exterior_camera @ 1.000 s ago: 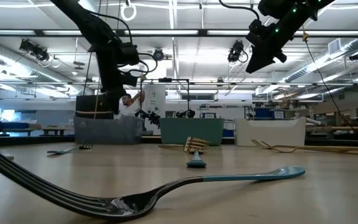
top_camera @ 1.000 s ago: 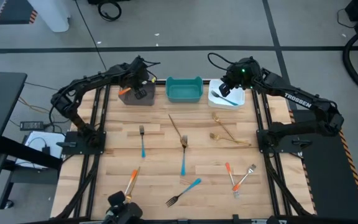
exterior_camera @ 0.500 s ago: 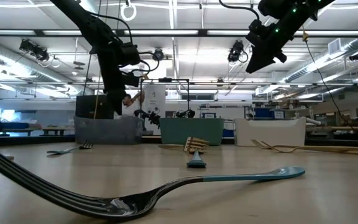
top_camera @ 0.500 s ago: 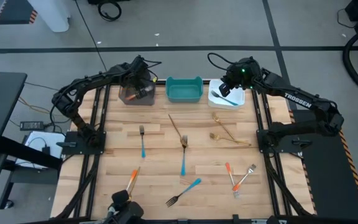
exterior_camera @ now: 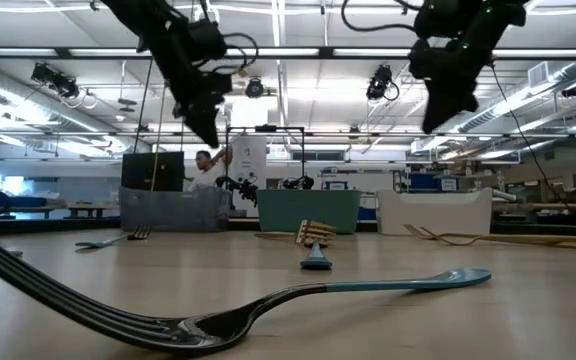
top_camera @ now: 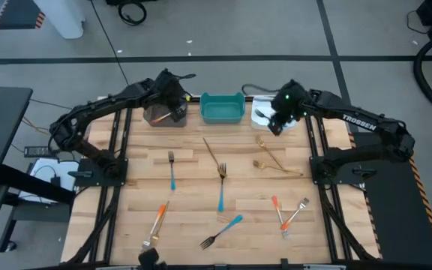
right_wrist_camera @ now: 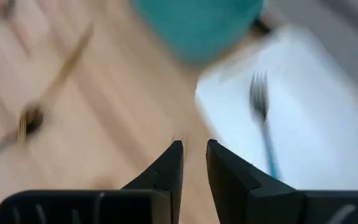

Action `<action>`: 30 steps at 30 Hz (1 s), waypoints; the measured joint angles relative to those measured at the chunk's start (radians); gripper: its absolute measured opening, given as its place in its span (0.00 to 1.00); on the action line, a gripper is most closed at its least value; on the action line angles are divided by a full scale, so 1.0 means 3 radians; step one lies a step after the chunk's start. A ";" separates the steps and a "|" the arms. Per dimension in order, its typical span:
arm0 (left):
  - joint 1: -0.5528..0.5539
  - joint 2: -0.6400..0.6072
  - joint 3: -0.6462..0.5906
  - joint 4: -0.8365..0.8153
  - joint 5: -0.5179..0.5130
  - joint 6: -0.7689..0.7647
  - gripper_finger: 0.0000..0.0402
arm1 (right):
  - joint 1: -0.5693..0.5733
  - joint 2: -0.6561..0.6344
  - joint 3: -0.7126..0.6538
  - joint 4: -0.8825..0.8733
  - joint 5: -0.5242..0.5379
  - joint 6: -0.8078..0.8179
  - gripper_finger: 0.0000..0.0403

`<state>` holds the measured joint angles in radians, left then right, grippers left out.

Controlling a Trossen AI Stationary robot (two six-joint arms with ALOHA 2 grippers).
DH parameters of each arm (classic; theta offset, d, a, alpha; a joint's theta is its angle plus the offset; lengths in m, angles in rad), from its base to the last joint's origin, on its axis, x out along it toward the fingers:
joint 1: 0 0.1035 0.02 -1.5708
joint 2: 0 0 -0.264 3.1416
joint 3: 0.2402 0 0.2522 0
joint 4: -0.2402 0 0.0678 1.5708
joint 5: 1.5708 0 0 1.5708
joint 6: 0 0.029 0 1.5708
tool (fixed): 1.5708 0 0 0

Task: Sort silverware by color (type)
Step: Put the top right gold fork into the green bin

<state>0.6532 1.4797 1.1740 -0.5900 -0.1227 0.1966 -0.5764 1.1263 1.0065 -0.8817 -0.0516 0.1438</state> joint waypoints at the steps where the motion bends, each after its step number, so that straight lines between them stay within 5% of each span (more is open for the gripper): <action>1: -0.0060 -0.0040 0.0001 0.0007 0.0049 -0.0085 0.24 | 0.0048 0.0000 -0.0001 -0.0140 0.0009 0.0103 0.19; 10: -0.0613 -0.0143 0.0001 0.0169 0.0130 -0.0690 0.24 | 0.0314 -0.0003 -0.0301 -0.0329 0.0014 0.1281 0.19; 30: -0.1487 -0.0143 0.0001 0.0507 0.0129 -0.1450 0.24 | 0.0658 -0.0001 -0.1158 0.0640 0.0426 0.1266 0.32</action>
<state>0.2071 1.4368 1.1744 -0.4378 -0.0841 -0.2386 -0.3790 1.1259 0.6592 -0.6896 0.0761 0.5236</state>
